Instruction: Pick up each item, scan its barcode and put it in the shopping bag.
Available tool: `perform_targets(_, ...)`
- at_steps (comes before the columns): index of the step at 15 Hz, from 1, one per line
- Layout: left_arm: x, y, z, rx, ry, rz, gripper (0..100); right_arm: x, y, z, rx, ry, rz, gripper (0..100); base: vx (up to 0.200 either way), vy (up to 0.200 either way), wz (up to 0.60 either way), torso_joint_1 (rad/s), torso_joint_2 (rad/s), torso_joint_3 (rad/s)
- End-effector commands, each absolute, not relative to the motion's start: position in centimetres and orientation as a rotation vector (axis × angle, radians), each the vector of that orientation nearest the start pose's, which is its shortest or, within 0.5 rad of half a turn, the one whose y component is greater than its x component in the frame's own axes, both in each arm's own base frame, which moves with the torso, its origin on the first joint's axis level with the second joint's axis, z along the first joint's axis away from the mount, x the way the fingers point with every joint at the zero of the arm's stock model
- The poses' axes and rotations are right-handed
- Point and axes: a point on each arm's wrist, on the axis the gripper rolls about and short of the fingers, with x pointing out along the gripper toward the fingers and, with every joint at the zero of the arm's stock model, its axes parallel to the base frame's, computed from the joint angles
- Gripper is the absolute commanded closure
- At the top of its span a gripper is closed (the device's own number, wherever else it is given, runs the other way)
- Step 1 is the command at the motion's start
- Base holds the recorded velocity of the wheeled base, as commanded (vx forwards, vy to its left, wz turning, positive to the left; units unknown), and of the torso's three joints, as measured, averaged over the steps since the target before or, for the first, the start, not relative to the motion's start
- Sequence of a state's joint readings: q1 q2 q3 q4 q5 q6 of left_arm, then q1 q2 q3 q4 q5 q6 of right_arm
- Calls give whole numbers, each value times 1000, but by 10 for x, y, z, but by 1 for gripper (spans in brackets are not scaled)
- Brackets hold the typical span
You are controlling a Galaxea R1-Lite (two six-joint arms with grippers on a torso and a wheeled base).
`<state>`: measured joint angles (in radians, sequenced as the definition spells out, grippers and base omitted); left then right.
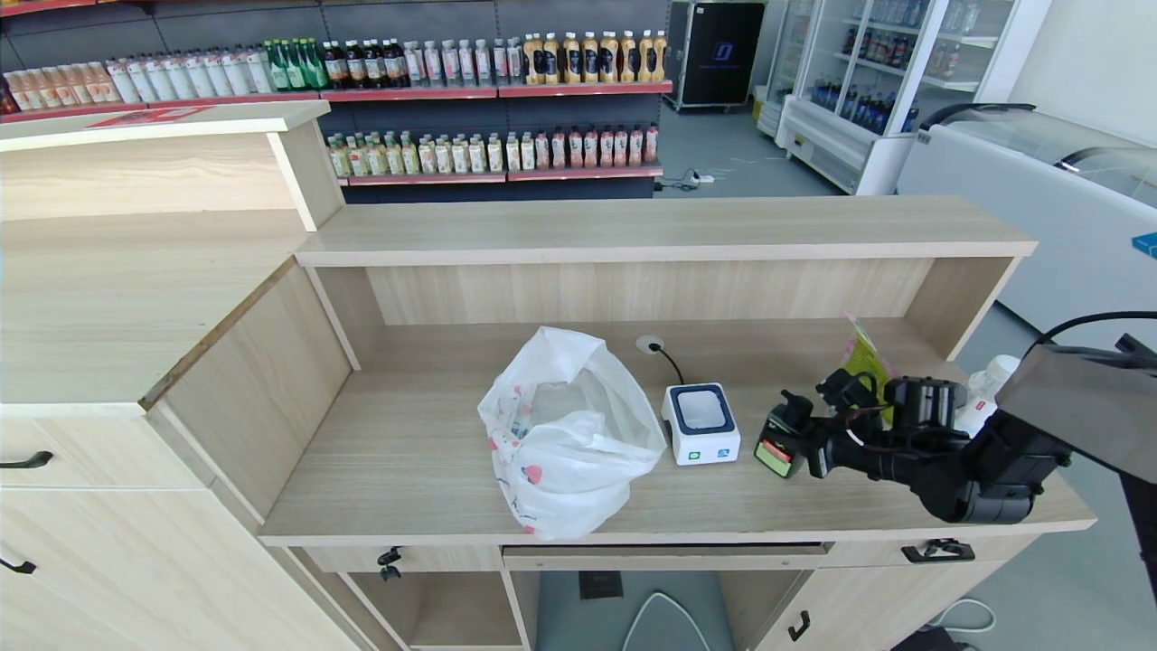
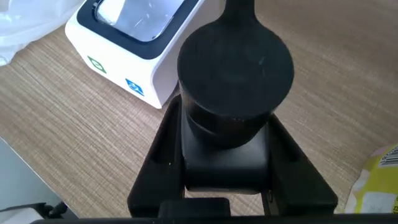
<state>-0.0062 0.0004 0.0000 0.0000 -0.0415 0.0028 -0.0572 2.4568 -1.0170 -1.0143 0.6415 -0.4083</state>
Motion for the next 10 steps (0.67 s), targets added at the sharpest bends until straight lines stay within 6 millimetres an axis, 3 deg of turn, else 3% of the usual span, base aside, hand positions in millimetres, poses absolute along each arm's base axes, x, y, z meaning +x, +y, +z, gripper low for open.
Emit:
perform_targets(1,-23,-1,76,3,1,-48,0,418,-13,-14,-250,281,643,100,0,0,0,0,0,0)
perform_targets(5,-23,-1,76,3,1,-48,0,403,-15,-7,-323,278,644,100,0,0,0,0,0,0)
perform_targets(7,-23,-1,76,3,1,-48,0,389,-18,19,-401,225,645,100,0,0,0,0,0,0)
perform_targets(10,-23,-1,76,3,1,-48,0,366,-30,83,-494,78,615,100,0,0,0,0,0,0)
